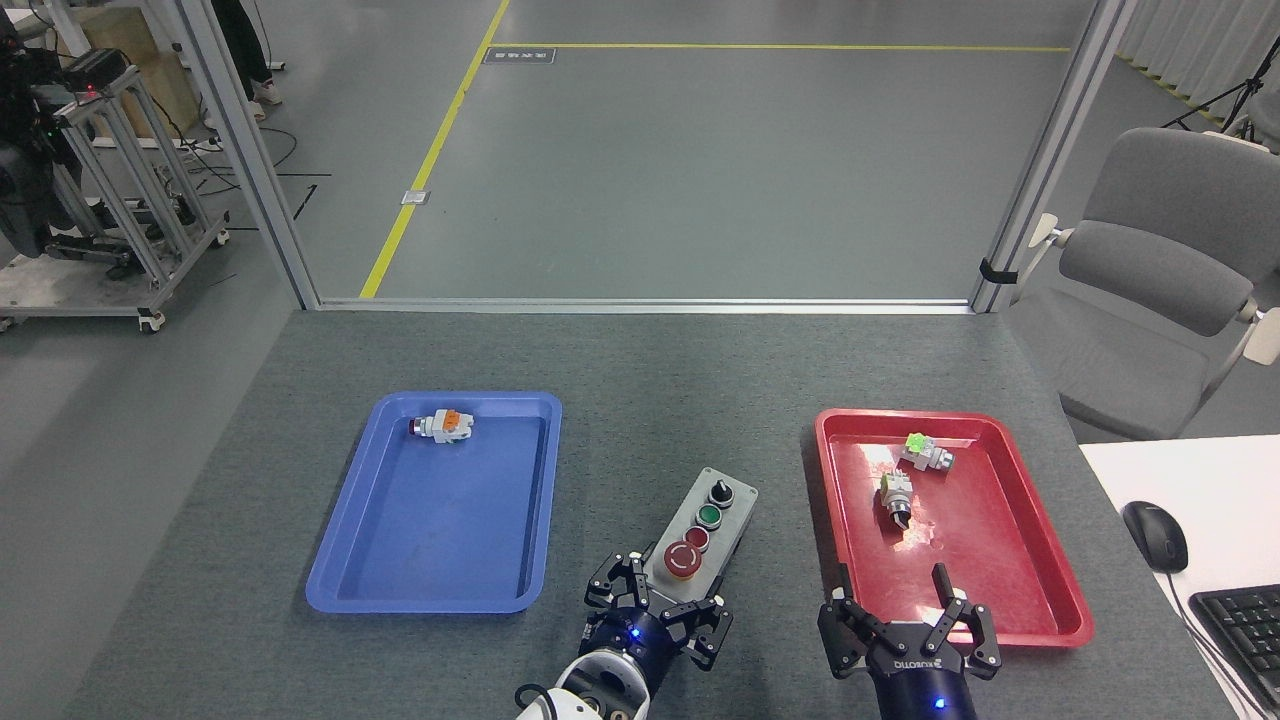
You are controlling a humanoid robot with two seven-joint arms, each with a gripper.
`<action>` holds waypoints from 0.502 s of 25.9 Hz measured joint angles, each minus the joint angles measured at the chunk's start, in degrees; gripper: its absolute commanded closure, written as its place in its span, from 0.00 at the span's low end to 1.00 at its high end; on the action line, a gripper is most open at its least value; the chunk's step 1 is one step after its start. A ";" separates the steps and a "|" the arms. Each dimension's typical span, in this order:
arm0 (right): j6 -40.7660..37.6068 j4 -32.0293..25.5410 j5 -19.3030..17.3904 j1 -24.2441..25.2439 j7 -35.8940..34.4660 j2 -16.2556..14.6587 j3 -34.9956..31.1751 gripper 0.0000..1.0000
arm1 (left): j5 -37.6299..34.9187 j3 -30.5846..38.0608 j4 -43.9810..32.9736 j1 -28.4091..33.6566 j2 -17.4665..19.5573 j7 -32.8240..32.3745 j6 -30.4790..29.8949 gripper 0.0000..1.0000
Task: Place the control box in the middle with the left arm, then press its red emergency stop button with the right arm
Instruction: 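Lower the control box between the trays and open the left gripper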
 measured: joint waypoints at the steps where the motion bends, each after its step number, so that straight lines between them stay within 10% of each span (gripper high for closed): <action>1: 0.00 0.01 0.01 0.00 0.00 0.03 0.00 0.02 | 0.01 -0.14 0.10 -0.01 0.00 -0.02 -0.03 0.78; 9: -0.12 0.03 0.02 0.00 -0.06 0.53 0.00 0.02 | -0.12 -0.50 0.45 -0.03 -0.01 -0.14 0.39 0.10; 13: -0.18 0.03 -0.01 -0.16 -0.19 0.61 0.00 0.02 | -0.26 -0.59 -0.18 -0.04 -0.01 0.17 1.21 0.03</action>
